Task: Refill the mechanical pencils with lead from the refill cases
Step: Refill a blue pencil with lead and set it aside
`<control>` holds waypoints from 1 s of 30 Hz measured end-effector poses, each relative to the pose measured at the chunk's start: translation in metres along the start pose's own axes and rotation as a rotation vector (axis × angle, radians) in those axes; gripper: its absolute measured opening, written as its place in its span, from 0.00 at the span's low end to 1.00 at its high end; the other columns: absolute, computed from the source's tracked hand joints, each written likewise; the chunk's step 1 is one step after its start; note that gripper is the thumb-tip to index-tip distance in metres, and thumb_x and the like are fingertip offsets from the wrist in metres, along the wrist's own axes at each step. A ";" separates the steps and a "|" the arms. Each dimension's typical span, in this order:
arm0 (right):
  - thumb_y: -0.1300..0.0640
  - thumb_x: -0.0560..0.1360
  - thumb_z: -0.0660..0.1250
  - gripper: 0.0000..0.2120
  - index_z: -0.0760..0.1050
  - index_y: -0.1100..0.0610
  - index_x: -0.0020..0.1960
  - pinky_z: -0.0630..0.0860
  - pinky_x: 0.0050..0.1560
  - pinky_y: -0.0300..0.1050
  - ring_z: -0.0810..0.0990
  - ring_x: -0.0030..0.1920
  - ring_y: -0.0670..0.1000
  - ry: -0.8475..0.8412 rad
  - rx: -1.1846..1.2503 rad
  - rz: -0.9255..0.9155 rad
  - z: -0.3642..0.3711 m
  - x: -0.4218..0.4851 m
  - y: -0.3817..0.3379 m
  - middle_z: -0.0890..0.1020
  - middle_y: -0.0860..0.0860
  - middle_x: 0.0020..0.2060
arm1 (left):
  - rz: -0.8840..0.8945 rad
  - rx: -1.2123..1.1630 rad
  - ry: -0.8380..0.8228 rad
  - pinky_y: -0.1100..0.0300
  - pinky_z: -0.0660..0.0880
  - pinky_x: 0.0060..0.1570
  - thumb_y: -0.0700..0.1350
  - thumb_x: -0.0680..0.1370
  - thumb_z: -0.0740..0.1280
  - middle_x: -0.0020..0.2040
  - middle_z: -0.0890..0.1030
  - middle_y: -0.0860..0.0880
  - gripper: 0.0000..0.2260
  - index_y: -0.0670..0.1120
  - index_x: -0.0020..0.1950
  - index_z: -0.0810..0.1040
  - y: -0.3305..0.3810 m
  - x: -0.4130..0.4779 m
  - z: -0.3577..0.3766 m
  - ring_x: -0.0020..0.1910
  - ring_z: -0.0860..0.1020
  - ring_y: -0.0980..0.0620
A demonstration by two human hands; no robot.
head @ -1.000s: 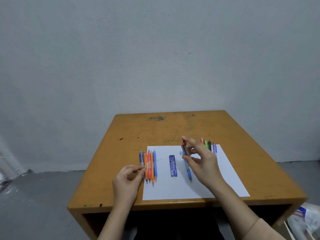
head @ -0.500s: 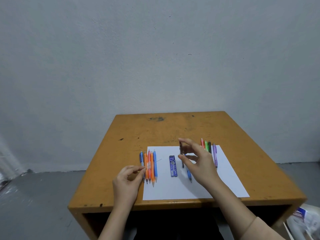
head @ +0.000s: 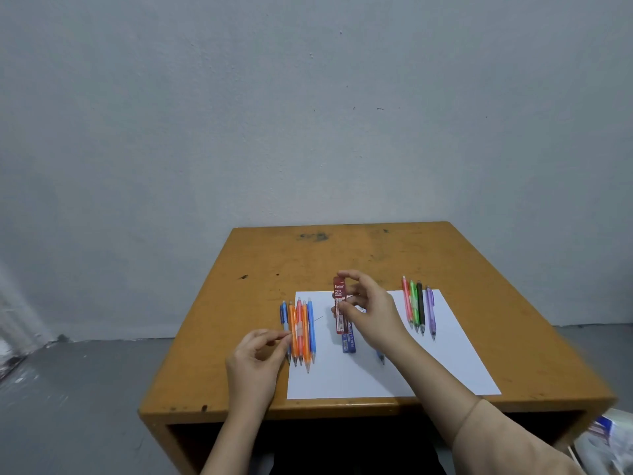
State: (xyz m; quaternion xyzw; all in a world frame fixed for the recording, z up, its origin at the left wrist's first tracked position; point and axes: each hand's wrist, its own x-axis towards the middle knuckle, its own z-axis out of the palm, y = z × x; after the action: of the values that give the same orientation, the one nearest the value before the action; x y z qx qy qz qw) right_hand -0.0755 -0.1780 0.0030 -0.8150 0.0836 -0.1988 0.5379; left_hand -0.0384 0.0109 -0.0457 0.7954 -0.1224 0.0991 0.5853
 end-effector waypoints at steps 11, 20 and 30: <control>0.65 0.74 0.69 0.24 0.70 0.51 0.68 0.75 0.48 0.33 0.77 0.49 0.43 -0.107 -0.176 0.137 0.020 0.011 0.011 0.77 0.45 0.50 | -0.005 0.005 0.066 0.74 0.73 0.37 0.43 0.71 0.74 0.43 0.80 0.58 0.06 0.53 0.43 0.83 -0.004 0.000 -0.001 0.45 0.76 0.67; 0.59 0.74 0.70 0.28 0.67 0.51 0.72 0.72 0.63 0.48 0.67 0.67 0.50 -0.206 -0.490 0.126 0.026 0.020 0.014 0.72 0.50 0.64 | 0.007 -0.012 0.062 0.77 0.71 0.36 0.41 0.71 0.74 0.43 0.80 0.56 0.05 0.49 0.45 0.83 -0.003 0.001 -0.002 0.46 0.75 0.68; 0.57 0.78 0.65 0.25 0.64 0.52 0.73 0.71 0.61 0.44 0.66 0.66 0.50 -0.318 -0.641 0.166 0.033 0.026 0.020 0.68 0.53 0.65 | 0.007 0.000 0.049 0.75 0.72 0.36 0.41 0.71 0.74 0.43 0.80 0.58 0.06 0.51 0.45 0.83 -0.003 0.000 -0.002 0.46 0.76 0.67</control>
State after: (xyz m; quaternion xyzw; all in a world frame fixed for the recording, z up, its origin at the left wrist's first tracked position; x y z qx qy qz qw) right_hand -0.0366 -0.1676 -0.0200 -0.9533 0.1229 0.0108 0.2756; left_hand -0.0370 0.0138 -0.0481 0.7921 -0.1109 0.1208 0.5879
